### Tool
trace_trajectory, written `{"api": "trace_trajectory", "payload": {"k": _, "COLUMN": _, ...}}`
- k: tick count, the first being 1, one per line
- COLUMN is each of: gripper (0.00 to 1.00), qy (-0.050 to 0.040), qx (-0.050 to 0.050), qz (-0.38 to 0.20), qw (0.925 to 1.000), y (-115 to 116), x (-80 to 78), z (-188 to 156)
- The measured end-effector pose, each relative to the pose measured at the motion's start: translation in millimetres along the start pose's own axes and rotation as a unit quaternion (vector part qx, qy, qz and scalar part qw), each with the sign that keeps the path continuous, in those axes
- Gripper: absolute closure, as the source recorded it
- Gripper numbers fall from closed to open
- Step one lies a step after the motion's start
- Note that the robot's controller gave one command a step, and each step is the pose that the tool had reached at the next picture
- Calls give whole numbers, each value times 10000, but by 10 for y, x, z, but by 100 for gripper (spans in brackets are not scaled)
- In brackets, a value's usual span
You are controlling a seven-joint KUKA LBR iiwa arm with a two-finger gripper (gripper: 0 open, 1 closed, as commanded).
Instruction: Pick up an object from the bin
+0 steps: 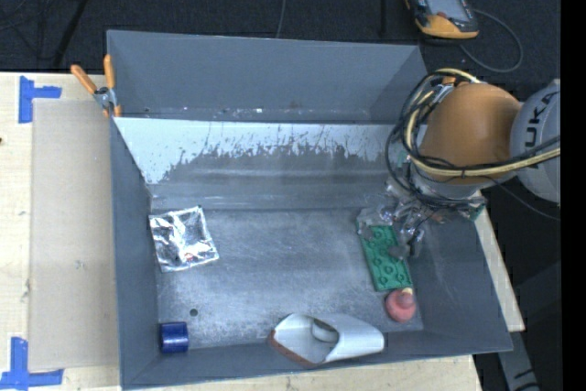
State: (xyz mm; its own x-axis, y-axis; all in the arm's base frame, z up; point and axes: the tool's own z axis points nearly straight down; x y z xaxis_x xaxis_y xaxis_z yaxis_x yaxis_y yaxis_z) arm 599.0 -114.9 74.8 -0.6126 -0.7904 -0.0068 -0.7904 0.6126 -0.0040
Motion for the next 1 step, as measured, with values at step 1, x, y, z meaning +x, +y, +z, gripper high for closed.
{"api": "trace_trajectory", "payload": {"k": 1, "gripper": 100, "qy": 10, "qx": 14, "qz": 21, "qw": 10000, "y": -18, "x": -32, "z": -994}}
